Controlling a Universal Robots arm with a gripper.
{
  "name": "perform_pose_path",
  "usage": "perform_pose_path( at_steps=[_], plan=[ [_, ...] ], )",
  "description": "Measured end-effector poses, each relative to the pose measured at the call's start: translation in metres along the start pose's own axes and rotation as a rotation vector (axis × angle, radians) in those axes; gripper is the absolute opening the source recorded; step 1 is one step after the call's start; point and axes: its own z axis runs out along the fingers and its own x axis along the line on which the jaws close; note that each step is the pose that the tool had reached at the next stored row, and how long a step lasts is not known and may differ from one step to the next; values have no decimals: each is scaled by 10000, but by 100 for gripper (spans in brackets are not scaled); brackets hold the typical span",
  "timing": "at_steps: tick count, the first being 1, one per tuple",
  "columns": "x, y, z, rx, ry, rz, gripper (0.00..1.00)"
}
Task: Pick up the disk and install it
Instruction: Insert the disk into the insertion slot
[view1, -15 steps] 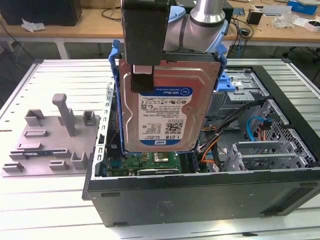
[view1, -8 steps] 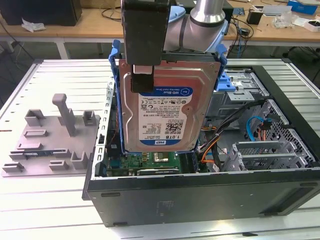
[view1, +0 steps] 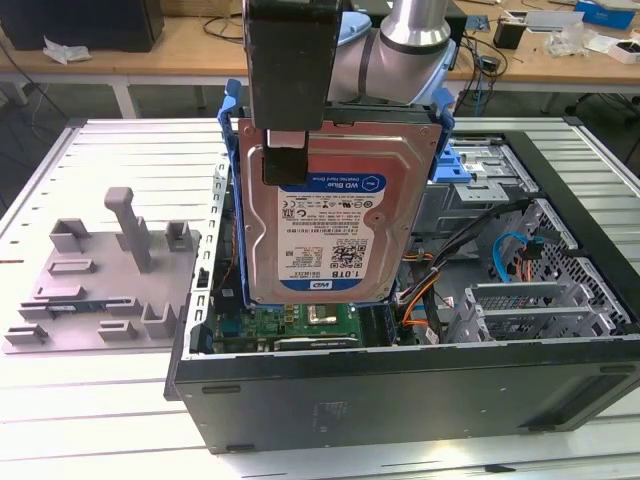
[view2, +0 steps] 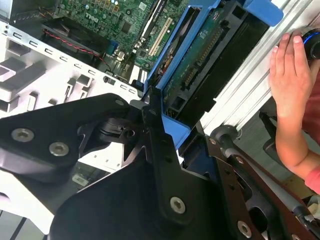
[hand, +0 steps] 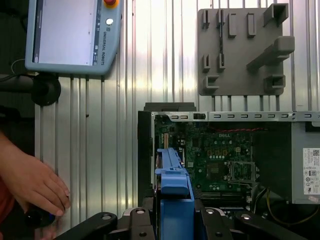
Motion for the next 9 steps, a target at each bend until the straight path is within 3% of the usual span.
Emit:
perform_pose_path(
  at_steps=[9],
  plan=[
    [0,-2,0,0,0,0,36]
  ],
)
